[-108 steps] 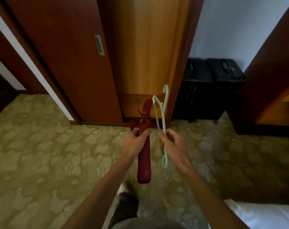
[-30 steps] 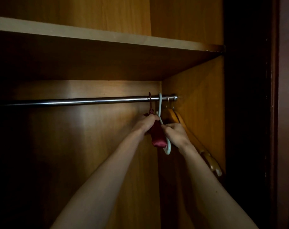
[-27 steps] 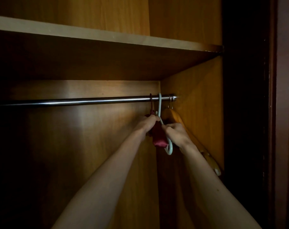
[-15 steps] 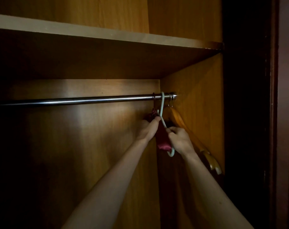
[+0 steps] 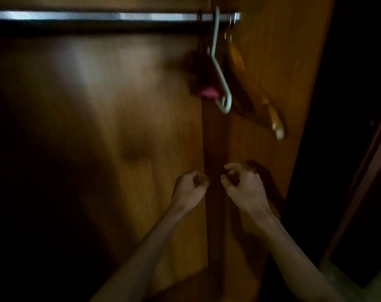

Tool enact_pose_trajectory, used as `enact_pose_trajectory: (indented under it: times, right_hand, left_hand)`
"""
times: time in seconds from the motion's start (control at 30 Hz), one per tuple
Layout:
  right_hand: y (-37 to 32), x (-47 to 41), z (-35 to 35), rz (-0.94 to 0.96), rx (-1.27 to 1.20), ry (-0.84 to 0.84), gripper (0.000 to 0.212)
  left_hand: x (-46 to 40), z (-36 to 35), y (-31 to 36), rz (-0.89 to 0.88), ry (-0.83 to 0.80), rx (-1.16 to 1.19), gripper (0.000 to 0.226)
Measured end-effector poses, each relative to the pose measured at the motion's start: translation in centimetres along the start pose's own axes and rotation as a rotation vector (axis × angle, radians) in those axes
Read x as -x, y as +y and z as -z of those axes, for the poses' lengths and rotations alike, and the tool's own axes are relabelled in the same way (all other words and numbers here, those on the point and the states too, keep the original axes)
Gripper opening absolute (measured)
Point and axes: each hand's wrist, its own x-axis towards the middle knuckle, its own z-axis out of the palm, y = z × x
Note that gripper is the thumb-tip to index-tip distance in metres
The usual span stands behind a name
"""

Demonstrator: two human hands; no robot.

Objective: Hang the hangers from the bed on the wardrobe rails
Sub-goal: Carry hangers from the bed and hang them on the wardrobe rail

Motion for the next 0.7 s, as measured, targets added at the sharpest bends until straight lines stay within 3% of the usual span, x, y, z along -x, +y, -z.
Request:
enact_pose_trajectory:
  times: [0.17, 0.27, 0.4, 0.6, 0.7]
  right_hand:
    - [7.5, 8.9, -5.4, -0.238, 0.068, -0.415, 0.027]
    - [11.9, 14.6, -8.3, -0.376, 0.109, -0.568, 0.025]
    - [16.7, 22.0, -11.1, -0.631, 0.102, -0.726, 0.023]
    - [19.9, 32.9, -14.0, -0.927, 0.054, -0.898, 0.028]
    - [21.0, 38.0, -15.3, -1.078, 0.031, -0.881, 0.027]
  left_hand:
    - [6.8, -8.1, -10.3, 0.239, -0.201, -0.007, 0.005]
    - [10.8, -12.2, -15.5, 0.370, -0.387, -0.050, 0.004]
    - [15.5, -15.8, -20.1, 0.606, -0.606, -0.058, 0.033]
    - [21.3, -20.6, -25.2, 0.534, -1.070, -0.311, 0.036]
    - [24.6, -22.5, -26.7, 0.474, -1.284, -0.404, 0.014]
